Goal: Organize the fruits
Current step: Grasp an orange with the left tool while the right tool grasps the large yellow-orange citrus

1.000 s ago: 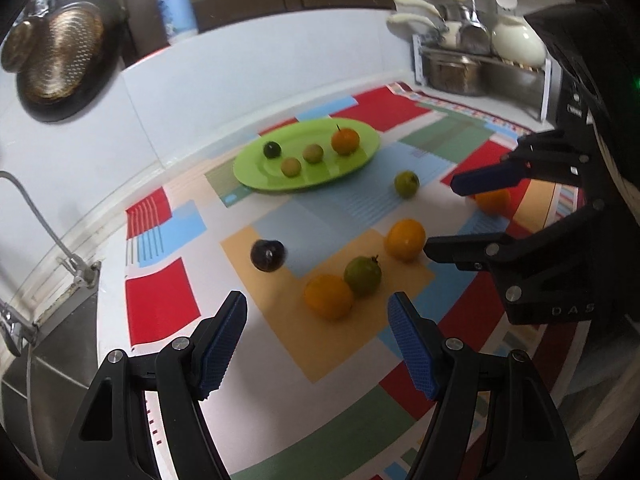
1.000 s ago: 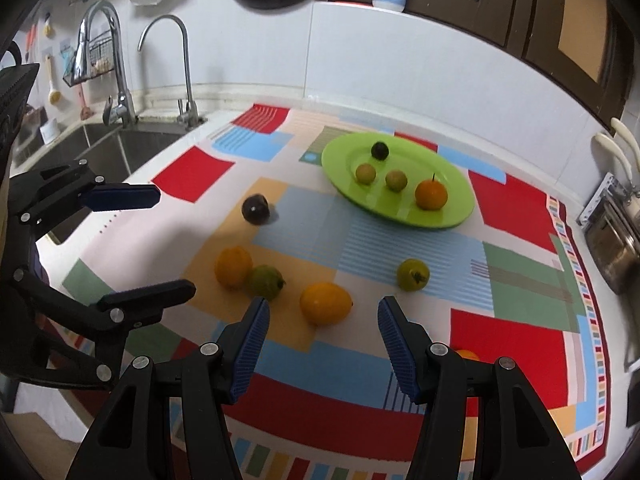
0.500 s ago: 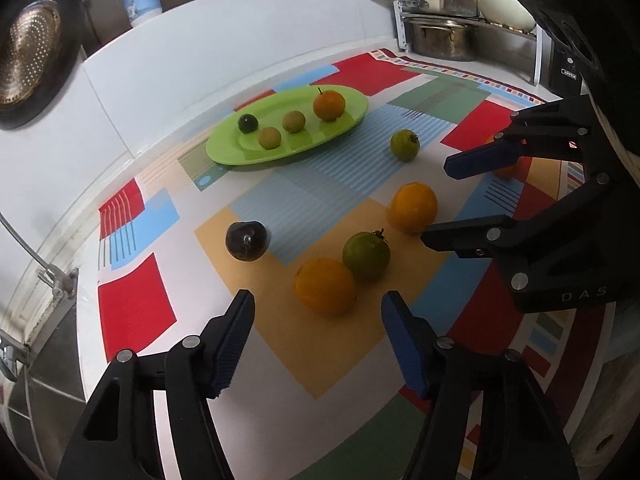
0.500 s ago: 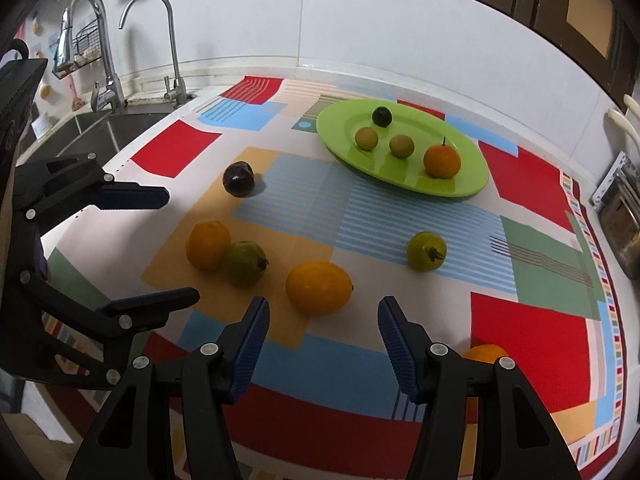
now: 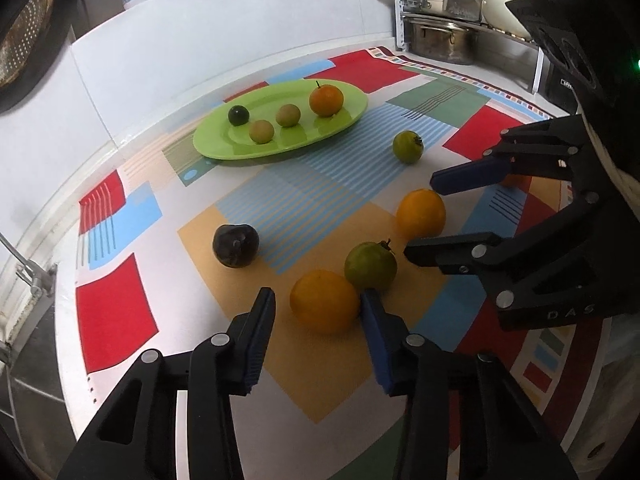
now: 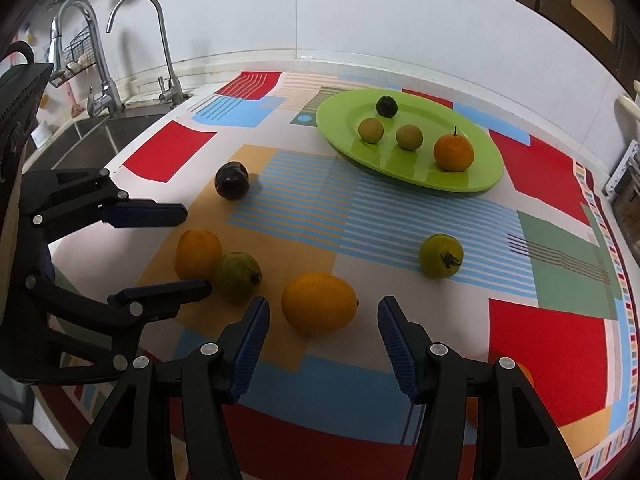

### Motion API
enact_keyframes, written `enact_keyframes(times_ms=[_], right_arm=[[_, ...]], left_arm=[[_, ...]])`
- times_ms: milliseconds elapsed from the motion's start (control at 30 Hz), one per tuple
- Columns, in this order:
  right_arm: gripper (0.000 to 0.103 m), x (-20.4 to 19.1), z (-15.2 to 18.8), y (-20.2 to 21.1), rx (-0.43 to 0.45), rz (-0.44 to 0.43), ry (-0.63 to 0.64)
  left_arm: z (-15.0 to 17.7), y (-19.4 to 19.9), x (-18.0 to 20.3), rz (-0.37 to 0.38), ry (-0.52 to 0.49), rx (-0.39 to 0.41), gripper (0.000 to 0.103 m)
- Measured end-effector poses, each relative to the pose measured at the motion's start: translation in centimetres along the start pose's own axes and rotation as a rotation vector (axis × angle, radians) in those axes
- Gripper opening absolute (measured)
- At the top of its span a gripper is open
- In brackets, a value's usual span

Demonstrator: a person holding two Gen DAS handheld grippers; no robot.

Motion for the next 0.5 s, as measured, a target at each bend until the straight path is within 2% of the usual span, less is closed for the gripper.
enact_keyframes(times_ms=[167,267,333,367,500], right_arm=[[0.056,-0.01,0.00,-0.33,-0.014,-0.022,-0.014],[0.049,0.06,0.05,-0.50,-0.022,-0.029,-0.025],[0.048,0.13,0.12,-0.57,-0.023,-0.030,-0.029],[0.042,0.16,0.17,-0.58,-0.025,-0.032,-0.030],[0.041,0.21,0.21,-0.52,-0.025,-0.035,-0.033]], left_arm=[[-0.05,-0.35,-0.01,0.026,0.017,-0.005,0.036],[-0.09,-0.35,-0.02,0.025,0.023,-0.002,0.036],[-0.10,-0.32,-0.06,0.027,0.034,-0.004,0.036],[-0.11,-0.25,-0.08,0.029,0.042,-0.004,0.036],[-0.19,0.50,-0.26,0.009,0.077,0.013,0.036]])
Point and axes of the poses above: each gripper's, at about its wrist camera, not at the fingertips, and y roughly against the way its jaws point, x to its right, z to its underside, the point moved 4 cm from there along -y, roughly the way its jaws point, and after that the axes turned 6 degrees about z, right-handed, at the moved point
